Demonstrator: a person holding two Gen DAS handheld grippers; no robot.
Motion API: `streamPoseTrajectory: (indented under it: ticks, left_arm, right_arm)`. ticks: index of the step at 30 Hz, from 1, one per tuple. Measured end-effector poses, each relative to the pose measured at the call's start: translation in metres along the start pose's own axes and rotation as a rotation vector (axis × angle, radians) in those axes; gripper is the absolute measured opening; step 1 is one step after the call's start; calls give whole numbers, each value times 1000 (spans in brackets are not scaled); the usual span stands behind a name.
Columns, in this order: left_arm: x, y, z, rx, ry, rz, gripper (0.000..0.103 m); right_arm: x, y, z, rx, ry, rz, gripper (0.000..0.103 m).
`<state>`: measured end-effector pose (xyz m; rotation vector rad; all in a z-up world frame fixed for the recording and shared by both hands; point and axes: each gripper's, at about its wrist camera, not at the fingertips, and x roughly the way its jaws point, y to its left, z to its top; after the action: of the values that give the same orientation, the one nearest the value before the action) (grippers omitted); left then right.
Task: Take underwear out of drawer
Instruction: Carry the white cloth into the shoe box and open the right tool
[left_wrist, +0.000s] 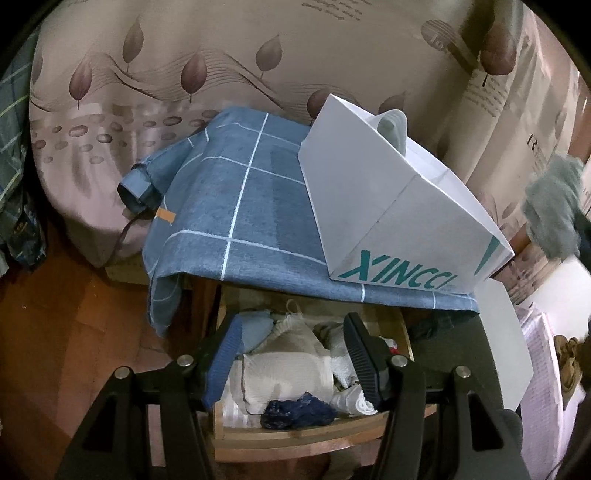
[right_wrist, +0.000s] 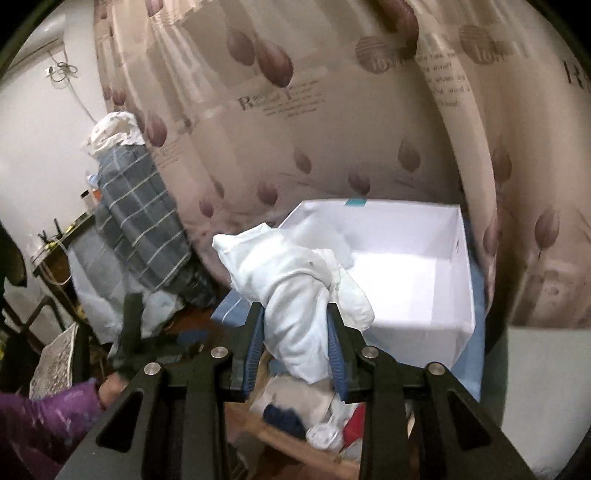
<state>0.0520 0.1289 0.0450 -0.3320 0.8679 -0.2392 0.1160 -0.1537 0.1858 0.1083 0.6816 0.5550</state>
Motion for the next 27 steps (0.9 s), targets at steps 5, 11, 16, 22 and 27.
streamPoseTrajectory:
  ticks: [5,11,16,22,27]
  left_arm:
    - [-1,-5,1,38,-4,56,60]
    - [-7,-3,-1,40,-54,102,65]
    - [-11,-1,-1,36,-85,32,65]
    - [-26,0,-4,20,-221,-41,65]
    - [-33,3,-2,5,-274,-75,65]
  right_arm:
    - [56,-19,25,15,81,-47,30]
    - [120,-44,34,54,185,-106,30]
    - [163,-54,35,87,278,-163,30]
    - [190,-55,32,114,329,-192,30]
    - [207,-51,29,112,365,-224,31]
